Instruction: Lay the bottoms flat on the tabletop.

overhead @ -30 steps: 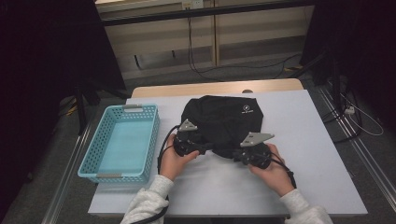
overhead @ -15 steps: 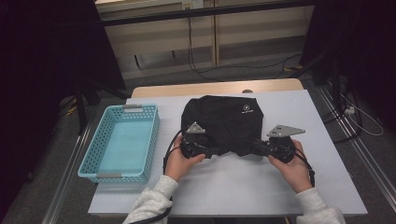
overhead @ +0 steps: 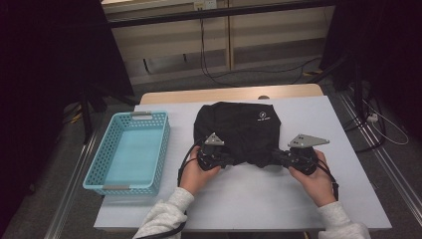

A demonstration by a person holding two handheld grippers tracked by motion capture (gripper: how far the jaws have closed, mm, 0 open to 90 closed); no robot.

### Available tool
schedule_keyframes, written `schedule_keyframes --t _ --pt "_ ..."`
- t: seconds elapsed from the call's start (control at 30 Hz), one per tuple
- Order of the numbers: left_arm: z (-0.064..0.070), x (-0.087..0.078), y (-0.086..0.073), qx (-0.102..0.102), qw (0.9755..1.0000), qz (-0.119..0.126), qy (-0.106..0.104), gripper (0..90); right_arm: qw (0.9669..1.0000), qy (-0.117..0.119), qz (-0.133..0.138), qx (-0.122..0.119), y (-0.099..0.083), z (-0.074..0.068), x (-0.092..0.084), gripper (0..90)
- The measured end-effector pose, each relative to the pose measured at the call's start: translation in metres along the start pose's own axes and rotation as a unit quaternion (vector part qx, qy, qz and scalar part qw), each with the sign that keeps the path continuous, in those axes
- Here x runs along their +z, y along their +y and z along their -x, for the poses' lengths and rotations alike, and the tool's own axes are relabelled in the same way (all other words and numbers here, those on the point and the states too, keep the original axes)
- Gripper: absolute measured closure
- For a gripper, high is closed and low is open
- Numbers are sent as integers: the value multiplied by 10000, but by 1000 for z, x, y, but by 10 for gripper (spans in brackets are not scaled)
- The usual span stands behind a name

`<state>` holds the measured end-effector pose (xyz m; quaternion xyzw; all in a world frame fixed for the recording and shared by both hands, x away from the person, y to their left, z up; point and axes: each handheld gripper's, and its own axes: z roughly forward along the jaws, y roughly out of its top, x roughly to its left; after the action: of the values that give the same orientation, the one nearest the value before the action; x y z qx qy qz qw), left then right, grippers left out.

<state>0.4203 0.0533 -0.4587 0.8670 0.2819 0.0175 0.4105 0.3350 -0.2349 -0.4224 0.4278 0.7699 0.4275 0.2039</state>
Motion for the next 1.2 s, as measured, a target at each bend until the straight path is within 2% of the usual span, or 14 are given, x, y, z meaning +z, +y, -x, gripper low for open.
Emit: schedule_keyframes --t 0.07,0.17,0.27,0.37,0.47,0.57,0.6,0.67,0.77,0.87,0.97,1.03,1.1,1.2 --pt "-1 -1 0 -56 10000 -39 -10 854 10000 3 -31 -17 -1 0 0 870" --pt "-4 -7 2 -211 9998 32 -6 872 10000 -3 -19 -11 -1 1 0 871" --pt "-11 -26 8 -413 9985 358 -3 875 10000 -5 34 21 0 3 -2 872" --pt "-17 -49 16 -606 9956 719 -30 877 9999 -43 112 -7 2 4 -6 869" --pt "-24 -63 17 -748 9926 958 43 878 9998 -7 202 1 4 4 -8 862" --pt "-31 -70 14 -886 9907 1009 207 878 9998 49 195 -89 6 0 -5 848" --pt "-33 -72 13 -894 9905 990 328 878 9997 90 183 -114 7 -3 -3 836" --pt "-36 -75 12 -946 9897 1007 369 878 9994 243 133 -229 7 -10 3 838" --pt "-38 -80 12 -990 9890 994 469 878 9978 509 -83 -425 7 -26 17 842" --pt "-38 -79 10 -979 9892 951 533 878 9956 588 -322 -655 7 -40 27 830" --pt "-38 -76 8 -994 9898 882 519 878 9950 699 -373 -610 6 -40 29 749" --pt "-38 -75 6 -994 9902 839 515 878 9957 736 -228 -517 7 -37 24 648" --pt "-39 -74 5 -995 9902 836 514 877 9976 603 -52 -322 11 -30 16 528" --pt "-39 -74 4 -996 9901 834 533 877 9993 351 40 -101 10 -15 8 515"
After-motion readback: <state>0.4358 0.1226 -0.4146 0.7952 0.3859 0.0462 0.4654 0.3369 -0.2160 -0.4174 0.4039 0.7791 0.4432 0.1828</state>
